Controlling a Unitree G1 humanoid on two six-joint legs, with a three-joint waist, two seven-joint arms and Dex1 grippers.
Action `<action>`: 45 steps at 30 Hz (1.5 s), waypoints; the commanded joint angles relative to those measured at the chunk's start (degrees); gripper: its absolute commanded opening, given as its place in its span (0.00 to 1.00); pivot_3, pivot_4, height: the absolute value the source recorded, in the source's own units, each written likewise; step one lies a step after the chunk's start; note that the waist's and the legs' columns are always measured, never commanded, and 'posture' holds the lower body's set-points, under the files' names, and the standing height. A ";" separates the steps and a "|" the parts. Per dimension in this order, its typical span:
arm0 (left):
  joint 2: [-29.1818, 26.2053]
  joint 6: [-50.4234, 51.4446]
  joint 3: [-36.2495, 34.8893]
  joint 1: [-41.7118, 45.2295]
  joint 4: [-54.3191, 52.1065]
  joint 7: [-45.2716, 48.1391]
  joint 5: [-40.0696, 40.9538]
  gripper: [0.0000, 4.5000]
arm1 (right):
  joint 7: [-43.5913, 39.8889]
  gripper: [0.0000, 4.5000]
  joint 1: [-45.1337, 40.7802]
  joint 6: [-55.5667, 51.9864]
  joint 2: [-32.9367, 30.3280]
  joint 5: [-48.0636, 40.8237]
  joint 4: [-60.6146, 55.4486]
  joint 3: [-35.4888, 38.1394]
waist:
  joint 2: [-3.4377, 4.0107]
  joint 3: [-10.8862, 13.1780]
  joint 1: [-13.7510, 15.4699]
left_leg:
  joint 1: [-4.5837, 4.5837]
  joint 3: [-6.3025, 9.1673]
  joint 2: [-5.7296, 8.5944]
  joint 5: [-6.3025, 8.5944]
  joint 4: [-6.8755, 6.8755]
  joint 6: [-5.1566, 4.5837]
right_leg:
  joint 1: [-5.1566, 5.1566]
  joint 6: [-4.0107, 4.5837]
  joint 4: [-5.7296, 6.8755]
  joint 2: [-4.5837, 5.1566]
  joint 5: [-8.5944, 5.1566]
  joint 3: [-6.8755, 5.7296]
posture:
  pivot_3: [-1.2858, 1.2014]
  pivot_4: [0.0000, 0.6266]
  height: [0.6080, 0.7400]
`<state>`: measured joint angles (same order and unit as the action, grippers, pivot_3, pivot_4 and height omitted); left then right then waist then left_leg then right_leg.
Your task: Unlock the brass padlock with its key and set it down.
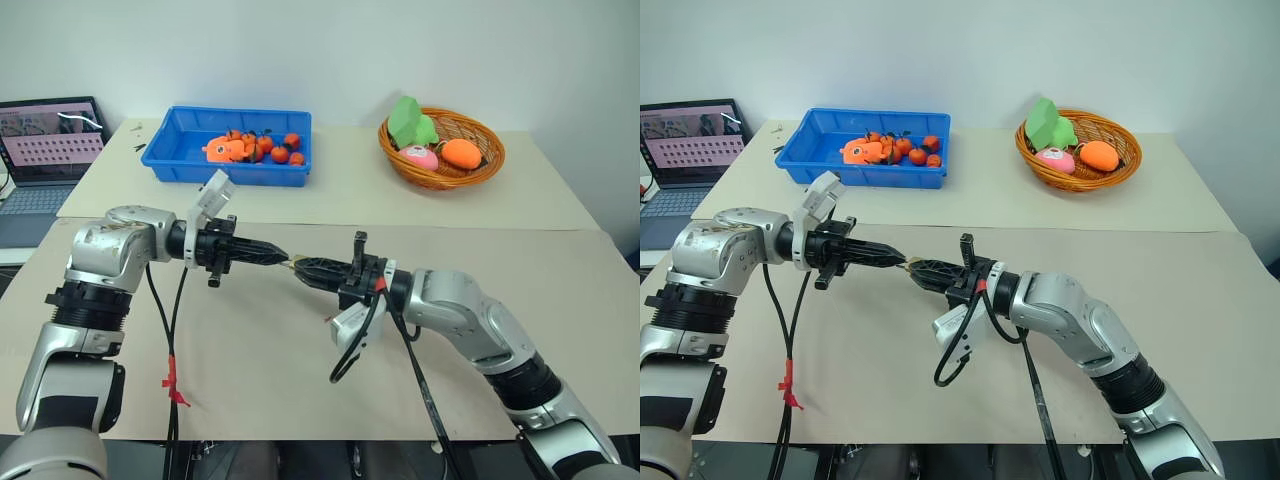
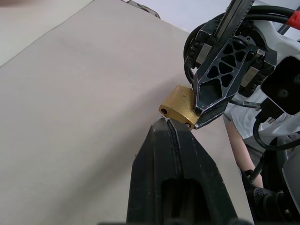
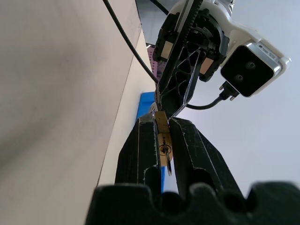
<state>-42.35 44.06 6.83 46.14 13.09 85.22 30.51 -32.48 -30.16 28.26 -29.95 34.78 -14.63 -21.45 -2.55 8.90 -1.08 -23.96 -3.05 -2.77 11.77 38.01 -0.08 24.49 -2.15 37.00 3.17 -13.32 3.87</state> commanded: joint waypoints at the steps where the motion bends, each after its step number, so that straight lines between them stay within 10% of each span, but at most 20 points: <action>1: 0.05 -0.34 -0.51 -0.03 -1.48 0.15 0.26 0.01 | 0.84 0.05 -2.54 -1.27 0.85 -1.34 -2.29 2.55 | 0.00 0.00 -0.04 | 0.00 0.00 0.00 0.00 0.00 0.00 | 0.00 0.00 0.00 0.00 0.00 0.00 | 0.52 0.24 1.00; 45: 0.50 0.87 -2.40 -0.52 -2.80 -4.30 1.24 0.01 | 3.37 0.05 -4.19 1.39 2.74 -1.84 3.92 1.85 | 0.00 0.00 -0.03 | 0.00 0.00 0.00 0.00 0.00 0.00 | 0.01 0.01 0.00 0.00 0.00 0.00 | 0.52 0.24 1.00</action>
<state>-41.24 44.59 6.17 45.07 12.07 80.96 30.83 -30.63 -33.24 28.47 -27.43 32.87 -10.19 -20.04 -2.55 8.90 -1.10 -23.96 -3.05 -2.77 11.77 38.01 -0.08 24.50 -2.15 37.00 3.17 -13.32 3.87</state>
